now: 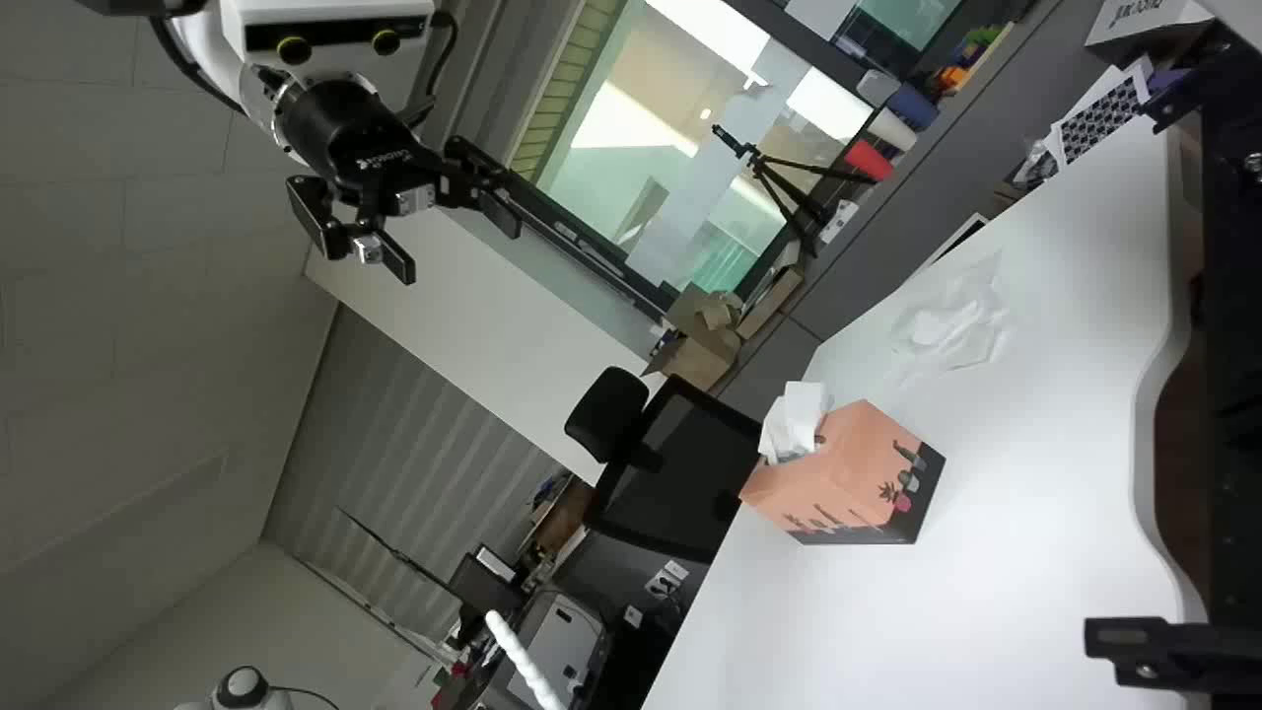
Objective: Remove one tissue square from the box and place it on the counter
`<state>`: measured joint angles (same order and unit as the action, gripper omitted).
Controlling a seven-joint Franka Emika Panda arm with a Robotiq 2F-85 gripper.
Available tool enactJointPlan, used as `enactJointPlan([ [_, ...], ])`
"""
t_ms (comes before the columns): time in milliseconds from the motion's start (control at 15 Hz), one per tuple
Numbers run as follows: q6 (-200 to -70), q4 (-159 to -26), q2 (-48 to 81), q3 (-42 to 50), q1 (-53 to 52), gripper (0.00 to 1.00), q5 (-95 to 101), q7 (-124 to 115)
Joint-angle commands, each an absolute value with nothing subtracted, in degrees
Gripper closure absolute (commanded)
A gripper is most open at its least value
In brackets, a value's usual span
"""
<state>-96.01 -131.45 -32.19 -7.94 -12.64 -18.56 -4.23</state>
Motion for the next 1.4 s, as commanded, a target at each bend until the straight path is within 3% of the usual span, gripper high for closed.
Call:
enactJointPlan([
  [0, -95.84, -131.27, -32.14, -8.62, -11.72, 0.0, -18.89, -3.89],
  [533, -95.86, -131.23, -32.26, -8.62, -11.71, 0.0, -18.89, -3.89],
  [933, -122.06, -137.04, -29.47, -5.32, -5.02, 0.0, -13.64, -1.47],
  [1333, -142.77, -137.36, -14.02, 2.05, 0.55, 0.0, -14.15, -0.16],
])
